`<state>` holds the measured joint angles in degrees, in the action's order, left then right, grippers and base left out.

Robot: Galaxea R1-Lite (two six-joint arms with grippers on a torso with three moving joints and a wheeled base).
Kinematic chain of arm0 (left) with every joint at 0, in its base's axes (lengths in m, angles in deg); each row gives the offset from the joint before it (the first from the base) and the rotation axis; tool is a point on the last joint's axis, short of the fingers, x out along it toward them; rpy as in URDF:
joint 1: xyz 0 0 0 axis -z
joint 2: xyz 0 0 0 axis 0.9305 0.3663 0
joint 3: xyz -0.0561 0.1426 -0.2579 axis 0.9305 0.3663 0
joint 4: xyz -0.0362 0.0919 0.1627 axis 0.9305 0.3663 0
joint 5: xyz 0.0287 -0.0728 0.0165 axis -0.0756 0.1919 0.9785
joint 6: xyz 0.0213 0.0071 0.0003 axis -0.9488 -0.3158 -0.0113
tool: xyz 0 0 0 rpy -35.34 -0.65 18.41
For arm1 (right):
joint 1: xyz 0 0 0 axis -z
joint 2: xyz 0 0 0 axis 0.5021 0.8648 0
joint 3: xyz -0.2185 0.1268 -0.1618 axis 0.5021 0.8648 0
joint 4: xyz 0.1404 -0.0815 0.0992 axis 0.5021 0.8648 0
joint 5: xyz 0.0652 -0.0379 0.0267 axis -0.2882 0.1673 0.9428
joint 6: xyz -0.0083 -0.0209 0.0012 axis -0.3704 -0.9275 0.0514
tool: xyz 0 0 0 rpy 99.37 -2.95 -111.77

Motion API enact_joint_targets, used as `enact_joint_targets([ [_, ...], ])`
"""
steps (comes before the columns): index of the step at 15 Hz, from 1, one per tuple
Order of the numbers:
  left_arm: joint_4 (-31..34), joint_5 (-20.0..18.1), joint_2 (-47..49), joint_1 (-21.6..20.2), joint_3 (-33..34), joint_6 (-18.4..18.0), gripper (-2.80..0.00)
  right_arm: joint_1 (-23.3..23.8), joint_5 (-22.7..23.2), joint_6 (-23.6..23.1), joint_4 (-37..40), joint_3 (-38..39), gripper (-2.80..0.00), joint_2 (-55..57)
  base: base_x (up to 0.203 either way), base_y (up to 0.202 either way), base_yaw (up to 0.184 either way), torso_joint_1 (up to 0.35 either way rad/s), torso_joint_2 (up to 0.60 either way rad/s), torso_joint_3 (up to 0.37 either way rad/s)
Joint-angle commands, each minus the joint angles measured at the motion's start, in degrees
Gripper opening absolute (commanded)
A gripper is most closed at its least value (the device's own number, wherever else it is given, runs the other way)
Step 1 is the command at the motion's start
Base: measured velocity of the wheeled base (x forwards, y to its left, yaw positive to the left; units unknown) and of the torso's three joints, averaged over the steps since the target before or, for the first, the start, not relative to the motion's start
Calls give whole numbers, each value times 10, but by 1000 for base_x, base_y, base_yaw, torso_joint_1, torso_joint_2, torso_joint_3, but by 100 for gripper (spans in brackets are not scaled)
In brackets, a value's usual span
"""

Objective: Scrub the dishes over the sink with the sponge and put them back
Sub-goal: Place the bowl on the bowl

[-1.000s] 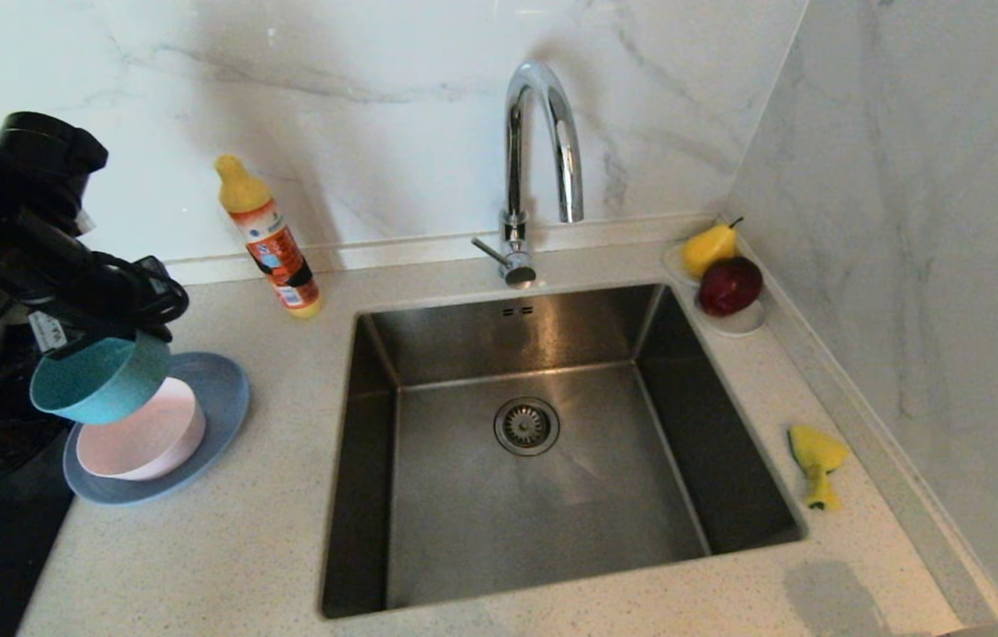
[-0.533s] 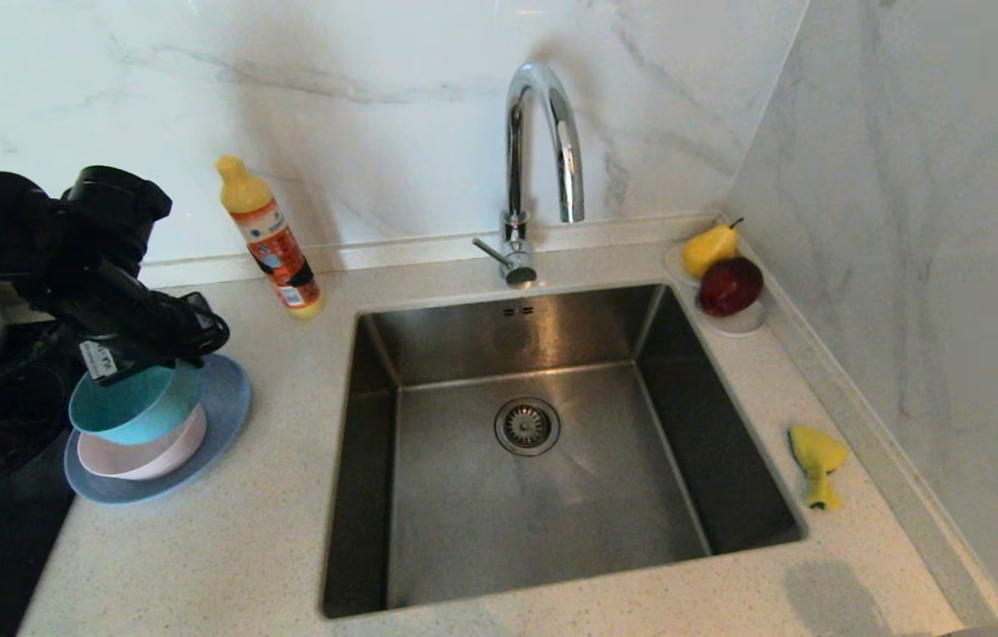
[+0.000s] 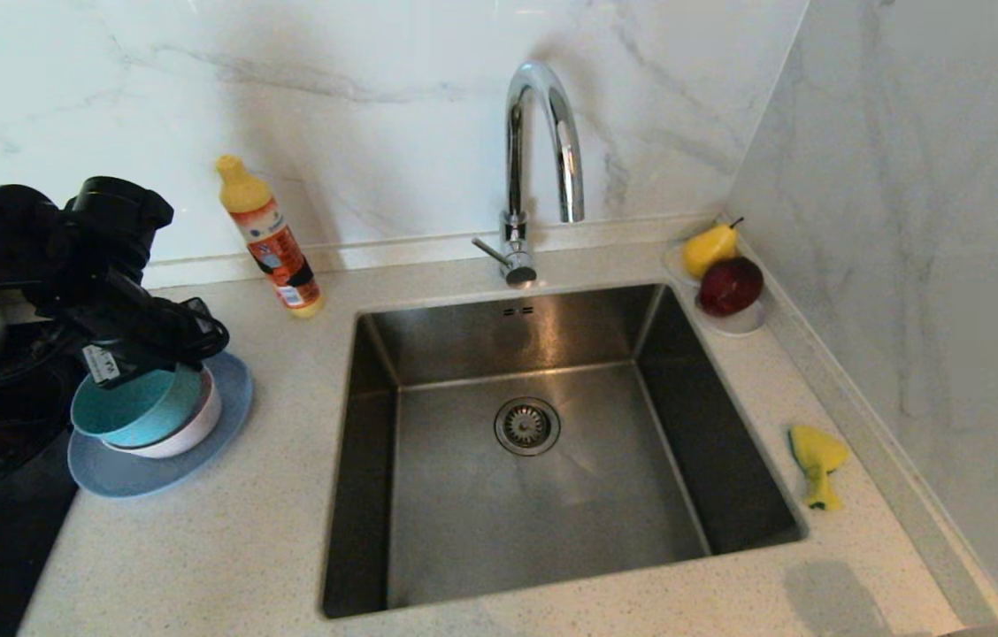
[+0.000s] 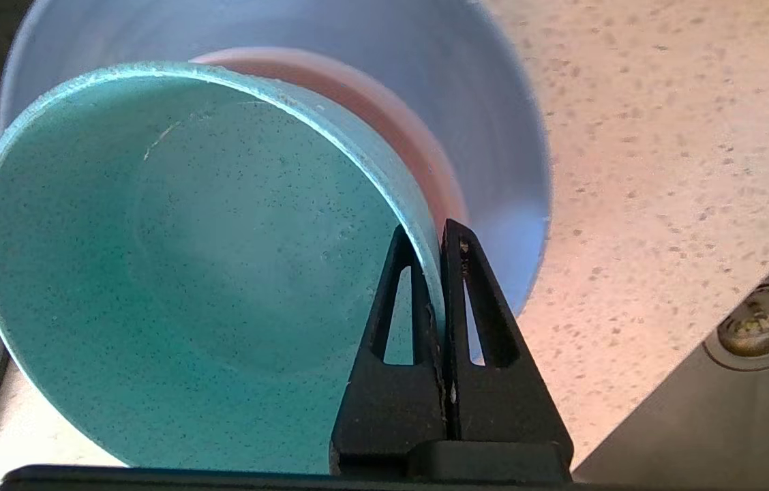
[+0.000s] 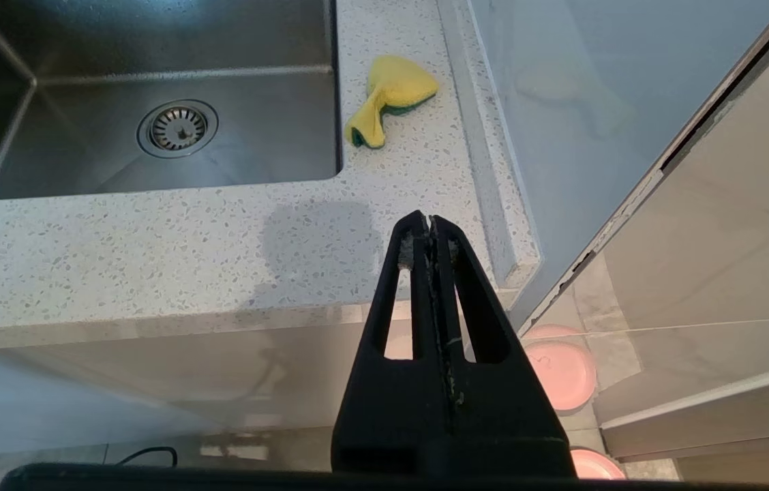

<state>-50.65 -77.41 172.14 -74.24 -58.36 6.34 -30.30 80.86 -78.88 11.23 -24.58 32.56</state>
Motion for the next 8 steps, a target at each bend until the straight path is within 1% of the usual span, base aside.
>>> enact_joint_targets([
  [1,11,-1,-18,-3,7,-1,-280,0,0,0,0,0,-280,0,0,0,0,0,0,0],
  [3,32,-2,-33,-5,15,-7,-280,0,0,0,0,0,-280,0,0,0,0,0,0,0],
  [8,22,0,-26,-8,53,-8,-280,0,-1,0,0,0,-280,0,0,0,0,0,0,0],
])
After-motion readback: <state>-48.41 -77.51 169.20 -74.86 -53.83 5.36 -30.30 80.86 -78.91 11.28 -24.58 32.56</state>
